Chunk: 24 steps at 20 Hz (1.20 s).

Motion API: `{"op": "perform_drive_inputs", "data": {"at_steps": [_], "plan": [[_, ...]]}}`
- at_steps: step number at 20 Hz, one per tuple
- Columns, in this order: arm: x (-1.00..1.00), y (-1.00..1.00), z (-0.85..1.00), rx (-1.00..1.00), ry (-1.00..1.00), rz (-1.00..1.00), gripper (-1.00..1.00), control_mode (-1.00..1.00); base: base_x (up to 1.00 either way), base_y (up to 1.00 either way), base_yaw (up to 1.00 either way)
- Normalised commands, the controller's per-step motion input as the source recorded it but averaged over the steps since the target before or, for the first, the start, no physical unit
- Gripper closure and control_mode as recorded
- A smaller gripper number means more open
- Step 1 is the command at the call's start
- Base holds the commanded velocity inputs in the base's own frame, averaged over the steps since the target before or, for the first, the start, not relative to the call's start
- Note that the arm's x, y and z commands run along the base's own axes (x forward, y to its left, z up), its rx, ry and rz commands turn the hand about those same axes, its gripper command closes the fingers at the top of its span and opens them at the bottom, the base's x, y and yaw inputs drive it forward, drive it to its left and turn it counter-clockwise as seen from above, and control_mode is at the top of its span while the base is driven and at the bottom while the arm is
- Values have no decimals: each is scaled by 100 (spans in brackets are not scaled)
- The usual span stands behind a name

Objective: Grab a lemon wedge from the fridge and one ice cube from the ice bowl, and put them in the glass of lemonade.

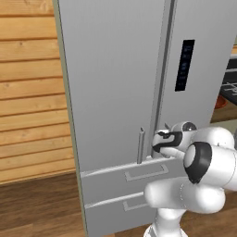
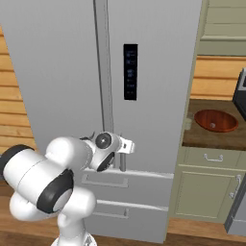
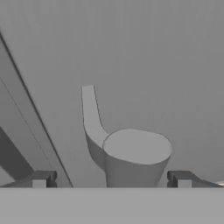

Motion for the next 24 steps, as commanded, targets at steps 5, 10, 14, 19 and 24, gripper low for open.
{"op": "perform_drive_inputs", "data": {"at_steps": [5, 10, 14, 19, 24], "plan": [[9, 0, 7, -2, 8, 0, 100, -100, 0, 0, 0], [2, 0, 14, -4, 9, 0, 100, -100, 0, 0, 0], [0, 0, 28, -2, 6, 0, 100, -100, 0, 0, 0], [0, -29, 38, 0, 2, 0, 100, -100, 0, 0, 0], [-32, -72, 51, 1, 0, 0, 100, -100, 0, 0, 0]]}}
